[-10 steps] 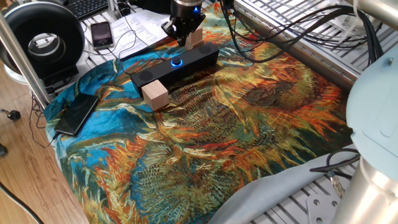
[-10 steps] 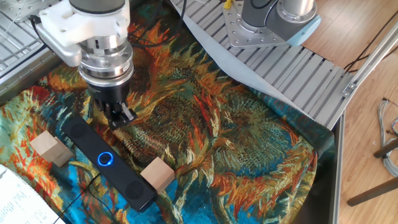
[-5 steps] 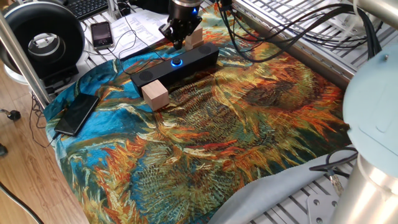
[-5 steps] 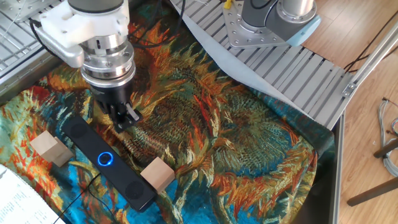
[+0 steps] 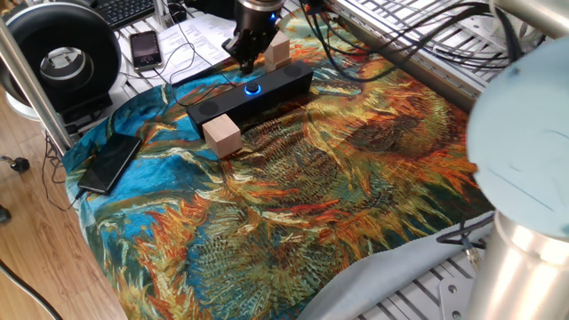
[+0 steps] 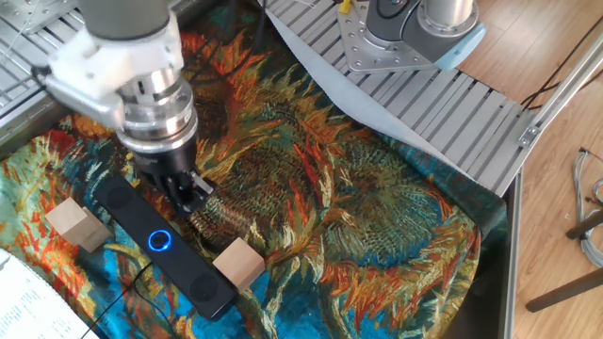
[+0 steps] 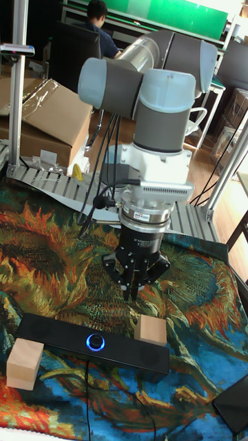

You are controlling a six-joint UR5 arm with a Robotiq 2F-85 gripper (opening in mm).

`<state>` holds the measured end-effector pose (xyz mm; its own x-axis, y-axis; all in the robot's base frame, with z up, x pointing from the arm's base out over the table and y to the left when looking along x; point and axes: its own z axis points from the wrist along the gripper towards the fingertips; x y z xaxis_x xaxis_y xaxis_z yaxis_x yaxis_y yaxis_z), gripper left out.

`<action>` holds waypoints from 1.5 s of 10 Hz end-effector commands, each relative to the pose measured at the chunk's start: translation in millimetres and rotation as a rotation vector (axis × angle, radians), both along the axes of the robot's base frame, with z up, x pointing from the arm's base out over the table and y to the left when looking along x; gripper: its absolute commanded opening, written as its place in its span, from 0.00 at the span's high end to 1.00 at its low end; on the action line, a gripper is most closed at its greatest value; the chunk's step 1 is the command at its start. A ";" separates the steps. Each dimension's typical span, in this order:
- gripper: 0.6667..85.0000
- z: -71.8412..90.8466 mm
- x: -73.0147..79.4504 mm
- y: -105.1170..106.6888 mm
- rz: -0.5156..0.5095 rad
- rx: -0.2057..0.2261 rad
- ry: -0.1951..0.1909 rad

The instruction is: Turn the knob to decrease the volume of the speaker

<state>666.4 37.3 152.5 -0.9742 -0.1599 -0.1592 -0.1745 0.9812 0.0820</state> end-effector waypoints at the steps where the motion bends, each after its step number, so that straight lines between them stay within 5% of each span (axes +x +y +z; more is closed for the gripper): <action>1: 0.60 -4.0 5.8 -1.9 0.112 -0.029 0.037; 4: 0.58 -9.8 14.2 -35.0 0.207 -0.094 0.043; 6: 0.58 -16.3 20.2 -46.5 0.241 -0.094 0.040; 12: 0.56 -48.1 22.7 -47.5 0.242 -0.098 0.025; 15: 0.55 -51.6 24.3 -46.4 0.245 -0.096 0.018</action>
<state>689.0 -10.6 105.1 -0.9076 -0.4068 -0.1040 -0.4078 0.9130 -0.0125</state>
